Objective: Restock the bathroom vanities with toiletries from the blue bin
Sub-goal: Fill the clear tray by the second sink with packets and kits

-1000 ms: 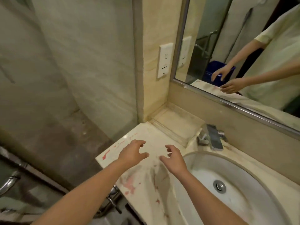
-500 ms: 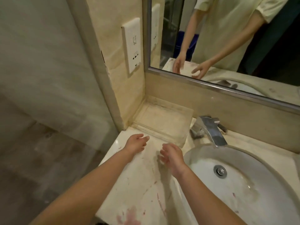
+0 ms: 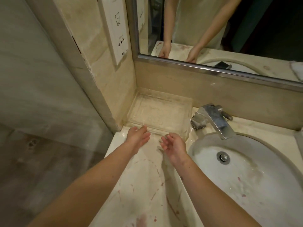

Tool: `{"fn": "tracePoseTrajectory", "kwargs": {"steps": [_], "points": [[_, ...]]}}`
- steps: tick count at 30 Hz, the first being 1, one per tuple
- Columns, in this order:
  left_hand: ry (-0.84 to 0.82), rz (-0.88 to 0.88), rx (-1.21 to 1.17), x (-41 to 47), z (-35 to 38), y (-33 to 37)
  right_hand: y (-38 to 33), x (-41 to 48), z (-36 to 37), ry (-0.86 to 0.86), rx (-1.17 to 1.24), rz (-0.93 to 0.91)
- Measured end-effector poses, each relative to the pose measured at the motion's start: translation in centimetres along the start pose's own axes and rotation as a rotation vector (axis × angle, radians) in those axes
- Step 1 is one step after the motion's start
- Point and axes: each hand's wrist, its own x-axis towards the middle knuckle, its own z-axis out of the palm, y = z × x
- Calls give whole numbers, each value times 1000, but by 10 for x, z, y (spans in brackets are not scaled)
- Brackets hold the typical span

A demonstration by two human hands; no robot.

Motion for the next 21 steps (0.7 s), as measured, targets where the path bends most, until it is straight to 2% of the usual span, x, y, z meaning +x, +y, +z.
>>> {"fn": "tracePoseTrajectory", "kwargs": {"steps": [9,21], "points": [[-4,-8,-89,6,1,7,1,0,1,-11,57,10],[17,-7,-91,-19,-17,-15,19,-23,-18,10,-40,12]]}}
